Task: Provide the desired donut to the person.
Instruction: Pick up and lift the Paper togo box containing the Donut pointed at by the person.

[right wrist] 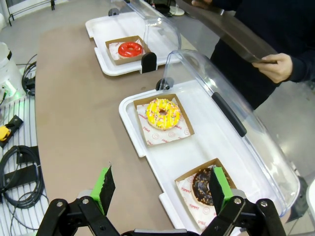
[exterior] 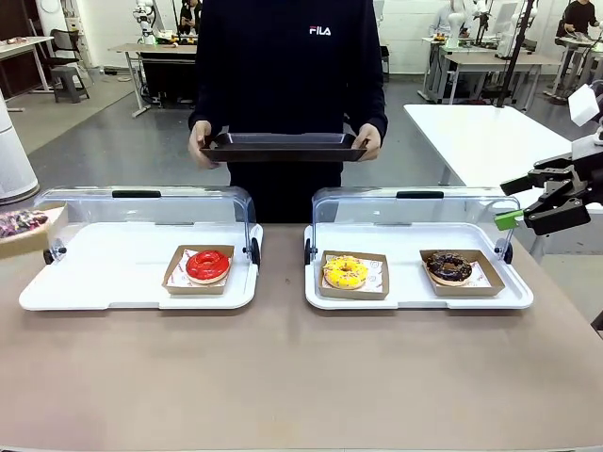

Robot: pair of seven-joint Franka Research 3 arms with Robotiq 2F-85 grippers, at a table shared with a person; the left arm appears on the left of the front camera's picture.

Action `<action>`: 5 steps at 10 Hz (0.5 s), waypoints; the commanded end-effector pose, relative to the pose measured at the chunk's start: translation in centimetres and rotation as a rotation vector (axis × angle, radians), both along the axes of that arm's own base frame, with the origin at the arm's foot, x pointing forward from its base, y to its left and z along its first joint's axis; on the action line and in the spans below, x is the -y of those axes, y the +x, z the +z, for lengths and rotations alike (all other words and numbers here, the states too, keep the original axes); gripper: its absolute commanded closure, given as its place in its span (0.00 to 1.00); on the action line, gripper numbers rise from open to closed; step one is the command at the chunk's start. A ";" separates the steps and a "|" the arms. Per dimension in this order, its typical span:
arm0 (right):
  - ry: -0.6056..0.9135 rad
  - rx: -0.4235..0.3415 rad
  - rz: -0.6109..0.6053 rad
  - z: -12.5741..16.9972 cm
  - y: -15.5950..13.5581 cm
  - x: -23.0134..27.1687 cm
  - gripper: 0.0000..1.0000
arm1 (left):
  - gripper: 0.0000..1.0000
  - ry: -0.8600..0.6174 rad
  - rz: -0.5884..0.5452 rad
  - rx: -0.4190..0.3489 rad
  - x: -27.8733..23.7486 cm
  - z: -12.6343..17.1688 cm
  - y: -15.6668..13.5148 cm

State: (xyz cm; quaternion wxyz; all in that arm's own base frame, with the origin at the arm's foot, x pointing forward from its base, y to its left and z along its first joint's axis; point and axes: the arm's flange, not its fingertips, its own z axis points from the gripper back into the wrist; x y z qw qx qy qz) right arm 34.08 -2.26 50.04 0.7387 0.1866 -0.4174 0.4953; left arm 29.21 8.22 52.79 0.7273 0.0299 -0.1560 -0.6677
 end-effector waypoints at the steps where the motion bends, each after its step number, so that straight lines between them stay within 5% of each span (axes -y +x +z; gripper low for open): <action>1: 0.024 0.018 0.013 -0.1 0.4 0.0 0.00 | 1.00 0.051 -0.012 0.121 1.9 -2.8 -4.9; 2: 0.024 0.018 0.013 -0.1 0.4 0.0 0.00 | 1.00 0.055 -0.026 0.131 2.1 -2.2 -4.5; 3: 0.024 0.018 0.013 -0.1 0.4 0.0 0.00 | 1.00 0.024 -0.044 0.018 1.9 -2.8 -3.4; 4: 0.024 0.018 0.013 -0.1 0.4 0.0 0.00 | 1.00 0.026 -0.019 0.105 0.3 3.0 -2.3; 5: 0.024 0.018 0.013 -0.1 0.4 0.0 0.00 | 1.00 0.026 -0.019 0.105 0.3 3.0 -2.3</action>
